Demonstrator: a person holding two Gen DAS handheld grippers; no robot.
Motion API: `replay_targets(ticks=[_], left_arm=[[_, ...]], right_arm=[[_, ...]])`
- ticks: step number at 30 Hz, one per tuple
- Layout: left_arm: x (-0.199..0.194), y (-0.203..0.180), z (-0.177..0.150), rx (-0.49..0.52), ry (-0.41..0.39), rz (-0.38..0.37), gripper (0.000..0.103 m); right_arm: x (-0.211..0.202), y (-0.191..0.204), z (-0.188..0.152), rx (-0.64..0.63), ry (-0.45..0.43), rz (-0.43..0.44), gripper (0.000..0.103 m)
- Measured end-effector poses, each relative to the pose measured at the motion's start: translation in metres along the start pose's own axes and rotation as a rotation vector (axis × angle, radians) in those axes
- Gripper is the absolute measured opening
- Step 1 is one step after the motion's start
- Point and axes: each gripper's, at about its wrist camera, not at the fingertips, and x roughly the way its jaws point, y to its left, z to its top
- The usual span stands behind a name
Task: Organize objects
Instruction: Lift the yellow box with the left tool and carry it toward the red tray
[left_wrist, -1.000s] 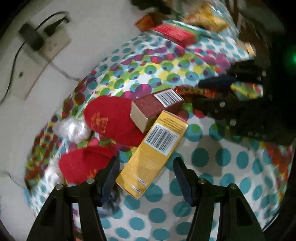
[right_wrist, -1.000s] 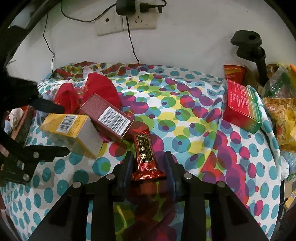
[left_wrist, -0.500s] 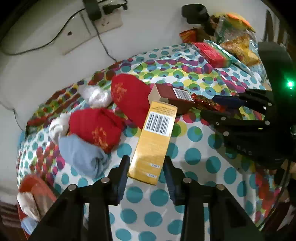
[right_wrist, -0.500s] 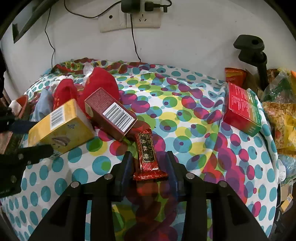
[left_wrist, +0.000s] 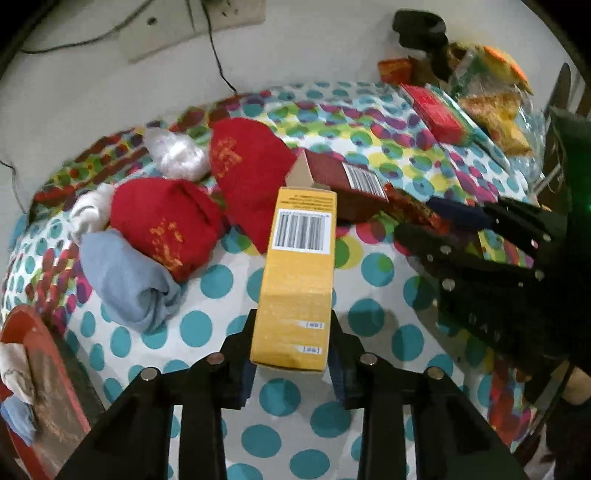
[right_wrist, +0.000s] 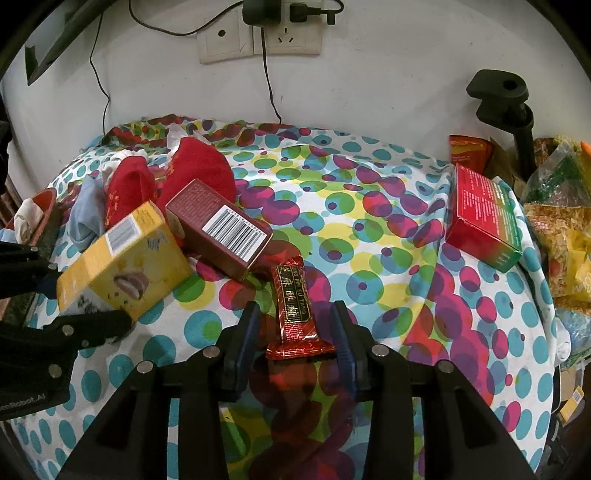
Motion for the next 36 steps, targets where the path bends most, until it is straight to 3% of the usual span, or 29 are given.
replay_targets(ticks=[12,23,29,33,36], left_arm=[[-0.014,0.000,-0.020,-0.089,-0.031,-0.017,0.030],[-0.067,0.012,-0.070,-0.204,-0.128,0.076,0.031],[-0.101,0.036,-0.094,-0.273,-0.173,0.110,0.031],[-0.123,0.051,-0.107,-0.286,-0.218,0.185,0.031],[-0.130,0.065,-0.116,-0.319,-0.224,0.186,0.031]], right_arm=[[0.000,0.000,0.000,0.002,0.000,0.002,0.038],[-0.002,-0.003,-0.002,0.039,-0.009,0.021,0.031],[-0.002,-0.004,-0.002,0.033,-0.008,0.015,0.031],[-0.001,-0.002,-0.002,0.019,-0.005,0.000,0.031],[0.000,0.000,-0.001,0.005,-0.002,-0.016,0.031]])
